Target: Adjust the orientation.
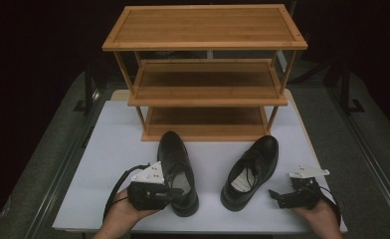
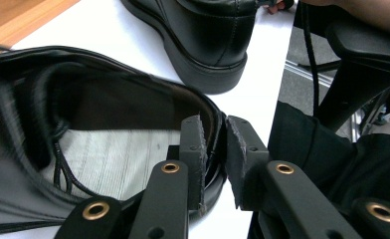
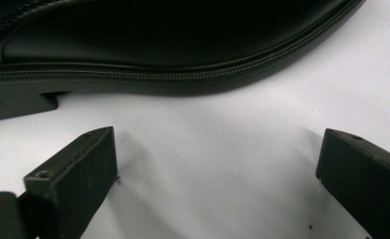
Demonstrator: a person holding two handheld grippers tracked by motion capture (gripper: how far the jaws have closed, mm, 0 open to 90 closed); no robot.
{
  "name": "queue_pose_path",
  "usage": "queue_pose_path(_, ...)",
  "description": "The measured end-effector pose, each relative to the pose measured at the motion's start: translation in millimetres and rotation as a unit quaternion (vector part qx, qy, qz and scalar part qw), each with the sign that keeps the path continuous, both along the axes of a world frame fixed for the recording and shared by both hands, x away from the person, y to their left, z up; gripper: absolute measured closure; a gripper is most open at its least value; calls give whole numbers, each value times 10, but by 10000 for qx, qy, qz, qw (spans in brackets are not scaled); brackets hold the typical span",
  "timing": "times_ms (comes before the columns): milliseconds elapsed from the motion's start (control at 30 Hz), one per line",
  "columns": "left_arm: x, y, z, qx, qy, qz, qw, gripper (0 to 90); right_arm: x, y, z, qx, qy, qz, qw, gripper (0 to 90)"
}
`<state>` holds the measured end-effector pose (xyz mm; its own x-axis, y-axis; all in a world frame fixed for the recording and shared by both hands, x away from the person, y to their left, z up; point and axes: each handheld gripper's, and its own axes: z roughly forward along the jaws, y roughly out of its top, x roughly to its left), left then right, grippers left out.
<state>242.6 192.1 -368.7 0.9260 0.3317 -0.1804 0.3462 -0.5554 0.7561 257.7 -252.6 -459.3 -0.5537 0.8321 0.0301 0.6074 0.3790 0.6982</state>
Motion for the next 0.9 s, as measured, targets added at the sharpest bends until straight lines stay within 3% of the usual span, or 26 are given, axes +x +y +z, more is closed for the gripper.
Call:
queue_pose_path(167,10,-3,-1,-34,-23,-30,10000,740,0,0,0,-3,0,0,10000,23)
queue_pose_path(233,14,22,7,-103,-21,44,9999,664,0,0,0,-1,0,0,10000,23)
queue_pose_path(333,38,105,43,-195,-14,125,9997,637,-1,0,0,1,0,-1,10000,23)
queue_pose_path(533,143,370,82,-346,-29,408,9986,687,-1,0,0,2,3,-1,10000,23)
queue_pose_path(567,192,463,63,-279,-75,541,9981,764,0,0,0,-1,0,-1,10000,23)
queue_pose_path(700,289,636,-19,-147,-81,821,9965,897,0,0,0,-1,-1,0,10000,23)
queue_pose_path(800,386,747,-133,40,-79,1094,9940,899,1,-1,-1,2,-1,3,10000,24)
queue_pose_path(833,451,793,-232,168,-28,1273,9917,899,1,-1,-1,3,0,2,10000,23)
queue_pose_path(900,495,812,-293,238,-10,1355,9905,899,1,-1,-1,3,1,3,10000,23)
